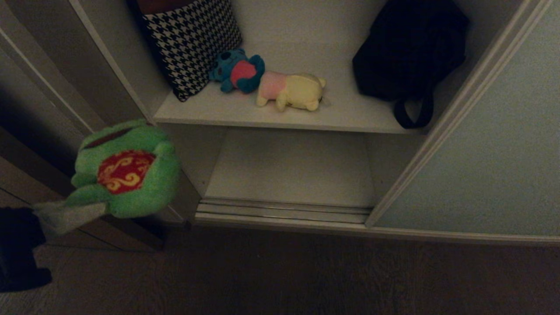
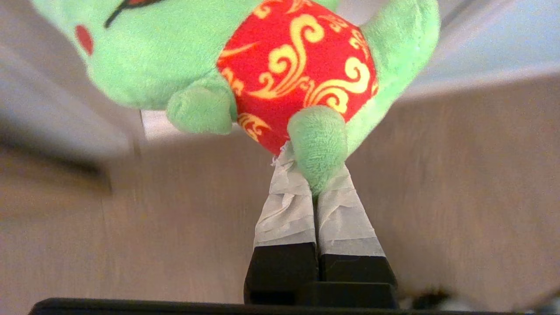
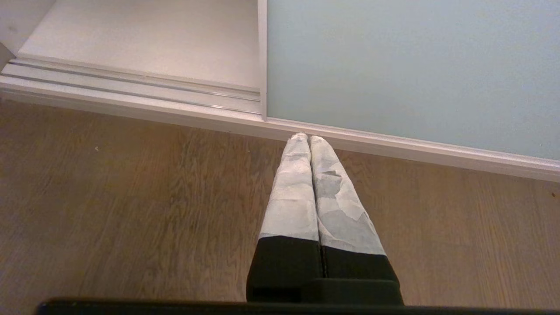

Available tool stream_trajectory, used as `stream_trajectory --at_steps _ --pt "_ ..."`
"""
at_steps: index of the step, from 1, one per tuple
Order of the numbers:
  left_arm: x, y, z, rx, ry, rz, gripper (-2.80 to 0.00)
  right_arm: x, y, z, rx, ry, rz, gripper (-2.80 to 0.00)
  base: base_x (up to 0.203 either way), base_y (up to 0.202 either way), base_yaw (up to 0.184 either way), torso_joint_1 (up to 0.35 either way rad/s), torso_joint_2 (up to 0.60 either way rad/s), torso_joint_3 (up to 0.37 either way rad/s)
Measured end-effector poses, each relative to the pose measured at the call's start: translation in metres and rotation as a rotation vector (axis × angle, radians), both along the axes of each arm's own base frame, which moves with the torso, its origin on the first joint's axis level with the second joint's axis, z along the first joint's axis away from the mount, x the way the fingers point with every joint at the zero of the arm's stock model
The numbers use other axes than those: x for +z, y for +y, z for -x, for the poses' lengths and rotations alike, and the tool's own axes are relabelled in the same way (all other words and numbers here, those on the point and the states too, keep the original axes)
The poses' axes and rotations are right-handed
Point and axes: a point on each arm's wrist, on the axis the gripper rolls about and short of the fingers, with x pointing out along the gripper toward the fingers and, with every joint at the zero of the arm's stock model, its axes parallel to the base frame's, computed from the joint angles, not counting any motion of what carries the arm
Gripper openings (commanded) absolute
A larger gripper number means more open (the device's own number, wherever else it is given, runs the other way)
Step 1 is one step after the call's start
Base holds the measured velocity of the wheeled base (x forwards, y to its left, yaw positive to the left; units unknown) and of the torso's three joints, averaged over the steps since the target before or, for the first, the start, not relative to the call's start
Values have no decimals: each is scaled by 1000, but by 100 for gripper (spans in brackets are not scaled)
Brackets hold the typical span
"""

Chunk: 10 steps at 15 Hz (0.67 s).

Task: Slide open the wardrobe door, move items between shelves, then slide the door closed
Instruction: Place the green doll on the higher shelf

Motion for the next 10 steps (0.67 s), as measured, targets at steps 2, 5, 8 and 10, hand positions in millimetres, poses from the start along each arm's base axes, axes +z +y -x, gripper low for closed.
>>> stream_trajectory --at_steps 2,5,8,10 --pt "26 -1 -2 -19 -78 21 -280 0 0 0 0 0 0 -280 0 0 0 0 0 0" --pt "60 -6 -19 -81 -147 42 -280 0 0 0 0 0 0 -280 0 0 0 0 0 0" --pt "93 -15 -51 -130 -190 66 -280 0 0 0 0 0 0 -280 0 0 0 0 0 0" --pt "114 -25 -82 -148 -205 99 -280 0 0 0 0 0 0 -280 0 0 0 0 0 0"
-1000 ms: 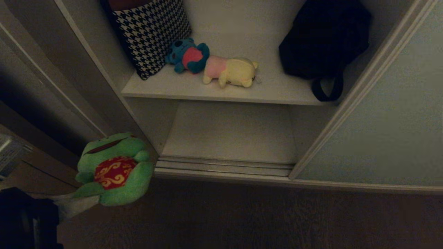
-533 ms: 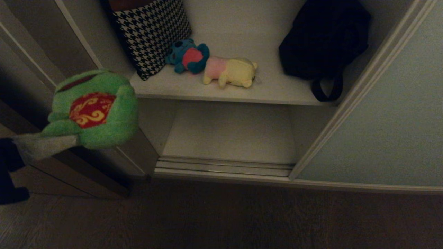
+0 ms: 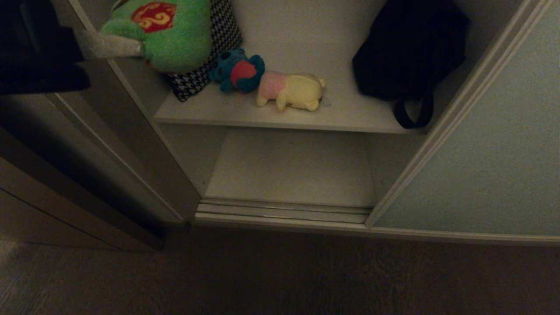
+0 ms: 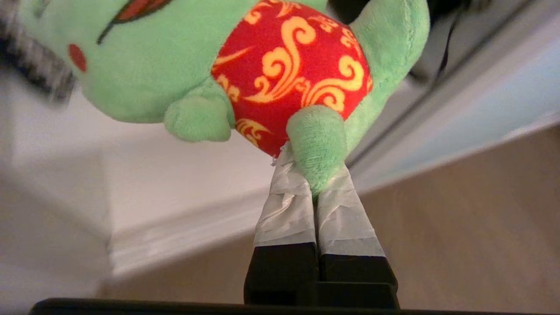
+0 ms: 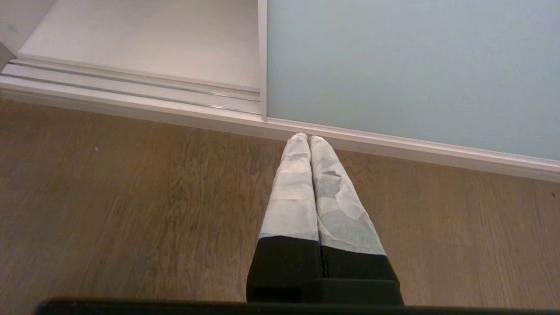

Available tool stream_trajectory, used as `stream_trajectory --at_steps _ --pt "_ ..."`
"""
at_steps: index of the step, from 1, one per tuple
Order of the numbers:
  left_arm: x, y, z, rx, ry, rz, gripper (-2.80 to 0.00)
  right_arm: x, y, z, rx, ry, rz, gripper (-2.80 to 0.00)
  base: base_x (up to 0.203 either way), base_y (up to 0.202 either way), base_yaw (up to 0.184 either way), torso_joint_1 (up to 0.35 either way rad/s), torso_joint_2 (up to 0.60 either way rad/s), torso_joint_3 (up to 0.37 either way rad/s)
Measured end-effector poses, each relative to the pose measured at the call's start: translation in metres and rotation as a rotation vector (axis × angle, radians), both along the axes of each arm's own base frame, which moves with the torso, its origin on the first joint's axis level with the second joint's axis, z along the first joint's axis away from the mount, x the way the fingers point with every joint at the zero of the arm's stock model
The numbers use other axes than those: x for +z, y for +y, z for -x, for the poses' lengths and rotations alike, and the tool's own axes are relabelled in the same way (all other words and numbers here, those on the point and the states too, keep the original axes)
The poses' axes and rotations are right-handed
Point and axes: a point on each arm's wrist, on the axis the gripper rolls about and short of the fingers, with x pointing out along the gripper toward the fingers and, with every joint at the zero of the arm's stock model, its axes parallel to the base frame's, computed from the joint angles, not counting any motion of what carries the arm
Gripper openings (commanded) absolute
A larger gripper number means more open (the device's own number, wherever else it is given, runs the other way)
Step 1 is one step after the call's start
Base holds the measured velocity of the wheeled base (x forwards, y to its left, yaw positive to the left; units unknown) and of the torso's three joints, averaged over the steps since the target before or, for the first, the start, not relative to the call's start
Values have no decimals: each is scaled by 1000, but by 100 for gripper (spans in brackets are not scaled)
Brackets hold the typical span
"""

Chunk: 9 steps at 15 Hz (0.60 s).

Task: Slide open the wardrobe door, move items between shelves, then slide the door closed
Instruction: Place the green doll on the higher shelf

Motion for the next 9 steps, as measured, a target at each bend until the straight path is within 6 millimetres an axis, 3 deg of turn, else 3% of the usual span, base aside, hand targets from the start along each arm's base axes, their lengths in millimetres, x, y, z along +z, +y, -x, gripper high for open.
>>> stream_trajectory --at_steps 2,4,6,9 --pt "17 -14 -37 -25 -19 21 -280 0 0 0 0 0 0 -280 0 0 0 0 0 0" --pt "20 -33 -79 -53 -18 23 -280 0 0 0 0 0 0 -280 0 0 0 0 0 0" --pt "6 -57 -124 -91 -2 15 -280 0 0 0 0 0 0 -280 0 0 0 0 0 0" --pt "-39 -100 -191 -151 -26 2 -280 0 0 0 0 0 0 -280 0 0 0 0 0 0"
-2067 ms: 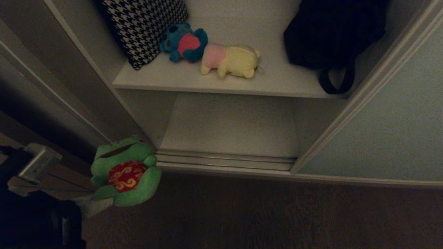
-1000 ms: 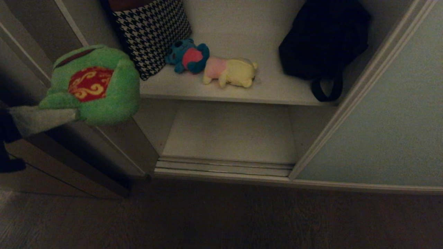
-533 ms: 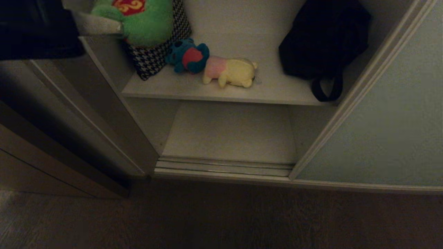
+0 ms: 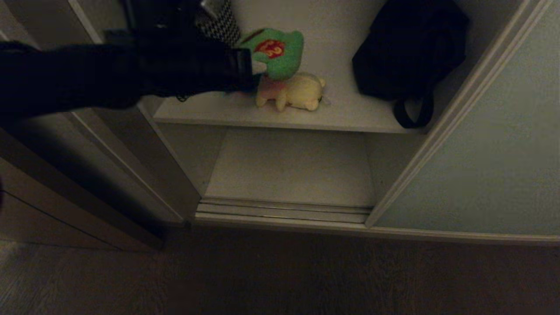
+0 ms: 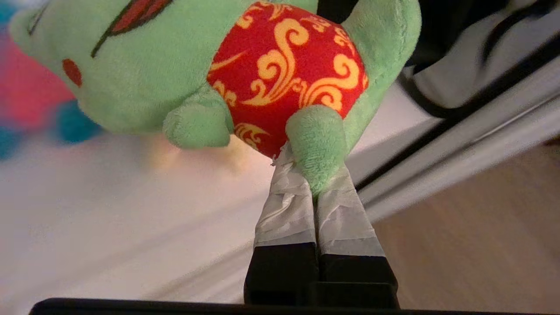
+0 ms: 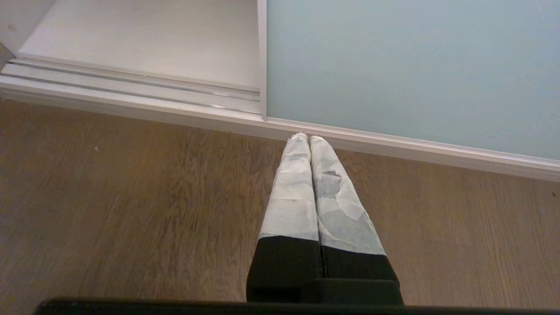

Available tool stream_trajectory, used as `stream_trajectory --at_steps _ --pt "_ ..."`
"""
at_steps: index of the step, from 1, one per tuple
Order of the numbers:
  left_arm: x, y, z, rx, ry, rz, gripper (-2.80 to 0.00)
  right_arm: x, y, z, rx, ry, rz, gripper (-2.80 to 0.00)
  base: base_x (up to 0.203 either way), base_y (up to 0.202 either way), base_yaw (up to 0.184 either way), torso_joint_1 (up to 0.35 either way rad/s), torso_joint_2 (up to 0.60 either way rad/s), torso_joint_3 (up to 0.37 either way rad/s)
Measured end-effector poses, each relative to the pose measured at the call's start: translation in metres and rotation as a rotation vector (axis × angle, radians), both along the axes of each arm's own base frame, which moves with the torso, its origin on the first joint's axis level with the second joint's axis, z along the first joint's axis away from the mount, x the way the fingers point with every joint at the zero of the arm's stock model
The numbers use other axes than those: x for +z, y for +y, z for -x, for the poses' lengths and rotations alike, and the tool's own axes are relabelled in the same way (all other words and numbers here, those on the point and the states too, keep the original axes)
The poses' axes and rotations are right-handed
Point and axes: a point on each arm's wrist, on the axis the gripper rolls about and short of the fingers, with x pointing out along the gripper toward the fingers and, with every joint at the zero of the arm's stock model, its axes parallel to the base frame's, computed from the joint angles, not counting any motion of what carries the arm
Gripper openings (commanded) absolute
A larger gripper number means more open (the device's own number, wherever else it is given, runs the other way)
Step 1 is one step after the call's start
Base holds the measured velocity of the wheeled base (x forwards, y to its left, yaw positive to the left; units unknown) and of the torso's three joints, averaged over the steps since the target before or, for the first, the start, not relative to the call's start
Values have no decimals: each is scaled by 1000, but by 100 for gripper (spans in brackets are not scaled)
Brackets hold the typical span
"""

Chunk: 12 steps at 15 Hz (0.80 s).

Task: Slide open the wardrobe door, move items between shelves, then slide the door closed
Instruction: Place the green doll on the higher shelf

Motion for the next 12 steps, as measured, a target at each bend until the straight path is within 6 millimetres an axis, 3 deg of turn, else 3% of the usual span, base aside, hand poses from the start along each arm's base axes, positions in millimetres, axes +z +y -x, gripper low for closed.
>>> stream_trajectory --at_steps 3,5,9,12 --pt "-39 -27 -43 70 -81 27 -280 0 0 0 -1 0 0 -280 0 0 0 0 0 0" --pt "-47 -32 -55 169 -139 92 -280 0 0 0 -1 0 0 -280 0 0 0 0 0 0" --pt "-38 -34 -49 226 -270 183 -280 0 0 0 0 0 0 -280 0 0 0 0 0 0" --pt "-35 -33 -43 222 -268 182 -280 0 0 0 0 0 0 -280 0 0 0 0 0 0"
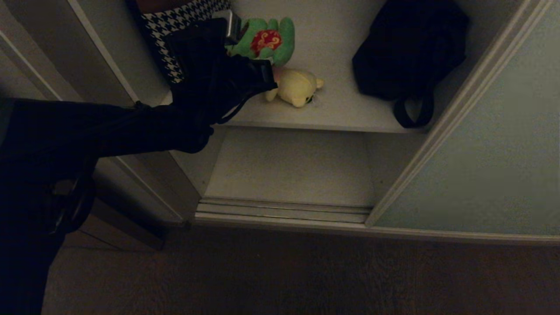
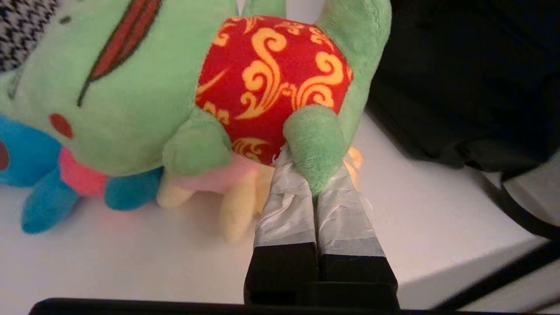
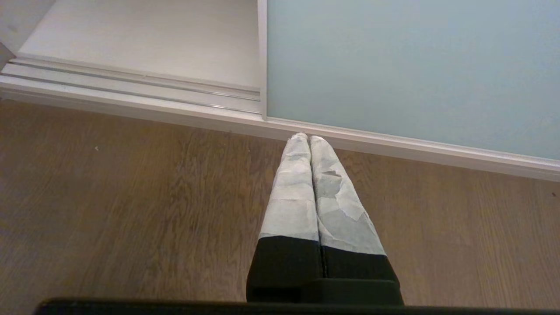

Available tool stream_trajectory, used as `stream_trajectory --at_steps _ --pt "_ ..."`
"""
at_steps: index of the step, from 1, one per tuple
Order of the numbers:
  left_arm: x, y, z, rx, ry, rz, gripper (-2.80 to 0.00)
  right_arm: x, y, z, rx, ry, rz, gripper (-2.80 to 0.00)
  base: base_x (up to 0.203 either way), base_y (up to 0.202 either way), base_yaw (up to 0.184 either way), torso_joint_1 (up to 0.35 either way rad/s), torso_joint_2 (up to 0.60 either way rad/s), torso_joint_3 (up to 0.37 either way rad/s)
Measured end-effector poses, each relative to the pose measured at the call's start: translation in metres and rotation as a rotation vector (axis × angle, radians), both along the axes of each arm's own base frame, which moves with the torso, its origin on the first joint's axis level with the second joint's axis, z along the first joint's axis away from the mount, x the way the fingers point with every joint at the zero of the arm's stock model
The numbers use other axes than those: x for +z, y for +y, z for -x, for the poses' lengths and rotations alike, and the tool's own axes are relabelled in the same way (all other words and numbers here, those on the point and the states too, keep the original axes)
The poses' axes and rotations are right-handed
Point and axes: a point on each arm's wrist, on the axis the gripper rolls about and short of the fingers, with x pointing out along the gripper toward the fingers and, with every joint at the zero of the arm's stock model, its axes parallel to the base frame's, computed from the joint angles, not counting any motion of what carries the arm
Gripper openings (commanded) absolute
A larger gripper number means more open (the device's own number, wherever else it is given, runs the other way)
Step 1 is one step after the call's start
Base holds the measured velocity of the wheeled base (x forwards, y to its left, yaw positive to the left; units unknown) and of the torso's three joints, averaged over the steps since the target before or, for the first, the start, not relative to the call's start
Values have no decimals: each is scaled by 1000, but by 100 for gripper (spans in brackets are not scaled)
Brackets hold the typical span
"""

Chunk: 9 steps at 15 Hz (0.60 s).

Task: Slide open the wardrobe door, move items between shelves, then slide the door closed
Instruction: Place the green doll on the higher shelf

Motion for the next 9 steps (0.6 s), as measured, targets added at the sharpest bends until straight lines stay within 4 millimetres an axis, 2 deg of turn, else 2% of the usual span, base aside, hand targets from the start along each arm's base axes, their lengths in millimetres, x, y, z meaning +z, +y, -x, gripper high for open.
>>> stream_trajectory --at_steps 4,5,9 --pt "-7 -2 2 -2 21 -7 -280 0 0 0 0 0 0 -280 0 0 0 0 0 0" --pt "-8 -3 3 -4 24 -8 -280 0 0 0 0 0 0 -280 99 0 -4 -2 2 7" --pt "-6 -3 4 -4 17 -6 -280 0 0 0 0 0 0 -280 192 0 0 5 3 4"
